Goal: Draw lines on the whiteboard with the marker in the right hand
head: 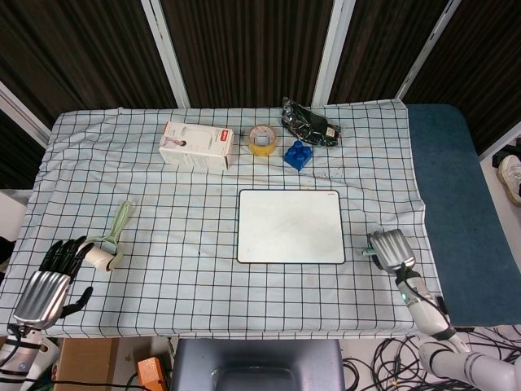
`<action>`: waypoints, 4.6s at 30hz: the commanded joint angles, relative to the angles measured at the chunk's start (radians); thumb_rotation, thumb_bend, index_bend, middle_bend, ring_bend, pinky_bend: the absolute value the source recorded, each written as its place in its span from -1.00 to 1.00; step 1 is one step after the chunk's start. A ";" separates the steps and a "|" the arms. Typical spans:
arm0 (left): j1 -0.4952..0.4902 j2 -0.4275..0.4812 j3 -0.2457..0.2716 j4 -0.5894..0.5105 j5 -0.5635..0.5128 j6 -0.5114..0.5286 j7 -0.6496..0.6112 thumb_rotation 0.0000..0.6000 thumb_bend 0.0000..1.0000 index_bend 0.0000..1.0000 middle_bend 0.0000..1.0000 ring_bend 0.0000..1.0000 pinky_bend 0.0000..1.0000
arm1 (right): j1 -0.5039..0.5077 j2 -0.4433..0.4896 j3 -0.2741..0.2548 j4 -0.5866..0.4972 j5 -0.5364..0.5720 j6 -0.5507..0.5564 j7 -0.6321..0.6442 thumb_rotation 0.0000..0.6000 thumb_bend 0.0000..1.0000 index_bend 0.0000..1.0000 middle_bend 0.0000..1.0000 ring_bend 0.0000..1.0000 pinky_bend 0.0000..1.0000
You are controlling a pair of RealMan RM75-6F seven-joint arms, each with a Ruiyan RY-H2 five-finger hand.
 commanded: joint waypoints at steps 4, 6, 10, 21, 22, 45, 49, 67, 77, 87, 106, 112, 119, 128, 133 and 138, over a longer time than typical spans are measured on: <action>-0.003 0.001 -0.006 0.002 -0.011 -0.007 -0.005 1.00 -0.28 -1.00 -1.00 -1.00 -0.95 | 0.100 0.003 0.195 -0.092 0.061 -0.024 0.257 1.00 -0.25 1.00 0.46 0.39 0.42; -0.004 0.001 -0.008 0.002 -0.015 -0.009 -0.006 1.00 -0.28 -1.00 -1.00 -1.00 -0.95 | 0.138 -0.021 0.251 -0.104 0.133 -0.073 0.290 1.00 -0.24 1.00 0.46 0.39 0.43; -0.005 0.003 -0.011 0.003 -0.020 -0.010 -0.009 1.00 -0.28 -1.00 -1.00 -1.00 -0.95 | 0.209 -0.093 0.353 -0.092 0.304 -0.158 0.345 1.00 -0.23 1.00 0.46 0.40 0.44; -0.006 0.009 -0.013 0.008 -0.026 -0.014 -0.025 1.00 -0.28 -1.00 -1.00 -1.00 -0.95 | 0.331 -0.288 0.414 0.057 0.462 -0.175 0.365 1.00 -0.22 1.00 0.47 0.44 0.46; -0.006 0.009 -0.012 0.008 -0.024 -0.013 -0.025 1.00 -0.28 -1.00 -1.00 -1.00 -0.95 | 0.336 -0.299 0.415 0.065 0.466 -0.177 0.370 1.00 -0.22 1.00 0.47 0.44 0.46; -0.006 0.008 -0.011 0.006 -0.023 -0.015 -0.019 1.00 -0.27 -1.00 -1.00 -1.00 -0.95 | 0.353 -0.325 0.377 0.110 0.445 -0.167 0.367 1.00 -0.21 1.00 0.48 0.46 0.48; -0.005 0.008 -0.010 0.006 -0.021 -0.013 -0.019 1.00 -0.27 -1.00 -1.00 -1.00 -0.95 | 0.350 -0.328 0.362 0.113 0.432 -0.163 0.360 1.00 -0.21 1.00 0.48 0.46 0.48; -0.004 0.006 -0.007 0.004 -0.015 -0.012 -0.010 1.00 -0.28 -1.00 -1.00 -1.00 -0.95 | 0.244 -0.254 0.243 -0.012 0.319 -0.116 0.370 1.00 -0.21 1.00 0.49 0.46 0.49; -0.006 0.004 -0.007 0.002 -0.016 -0.015 -0.004 1.00 -0.28 -1.00 -1.00 -1.00 -0.95 | 0.181 -0.211 0.179 -0.085 0.239 -0.091 0.410 1.00 -0.21 1.00 0.51 0.49 0.50; 0.000 0.007 -0.006 0.002 -0.010 -0.002 -0.010 1.00 -0.27 -1.00 -1.00 -1.00 -0.95 | 0.138 -0.164 0.185 -0.165 0.160 -0.038 0.498 1.00 -0.21 1.00 0.51 0.49 0.50; -0.006 0.002 -0.007 0.004 -0.019 -0.018 -0.002 1.00 -0.27 -1.00 -1.00 -1.00 -0.95 | 0.215 -0.330 0.249 0.133 0.137 -0.045 0.586 1.00 -0.21 1.00 0.51 0.49 0.51; -0.007 0.002 -0.006 0.004 -0.017 -0.019 -0.003 1.00 -0.27 -1.00 -1.00 -1.00 -0.95 | 0.217 -0.355 0.238 0.170 0.103 -0.034 0.614 1.00 -0.21 1.00 0.51 0.49 0.51; -0.007 0.003 -0.005 0.004 -0.015 -0.017 -0.004 1.00 -0.28 -1.00 -1.00 -1.00 -0.95 | 0.214 -0.369 0.228 0.191 0.080 -0.027 0.624 1.00 -0.21 1.00 0.51 0.50 0.51; -0.008 0.002 -0.005 0.004 -0.015 -0.020 -0.003 1.00 -0.27 -1.00 -1.00 -1.00 -0.95 | 0.208 -0.375 0.221 0.205 0.065 -0.026 0.629 1.00 -0.21 1.00 0.51 0.50 0.51; -0.008 0.003 -0.005 0.004 -0.016 -0.019 -0.003 1.00 -0.27 -1.00 -1.00 -1.00 -0.95 | 0.208 -0.378 0.224 0.212 0.065 -0.030 0.628 1.00 -0.21 1.00 0.51 0.50 0.51; -0.007 0.003 -0.006 0.004 -0.016 -0.018 -0.004 1.00 -0.27 -1.00 -1.00 -1.00 -0.95 | 0.208 -0.379 0.226 0.220 0.063 -0.032 0.630 1.00 -0.21 1.00 0.51 0.50 0.51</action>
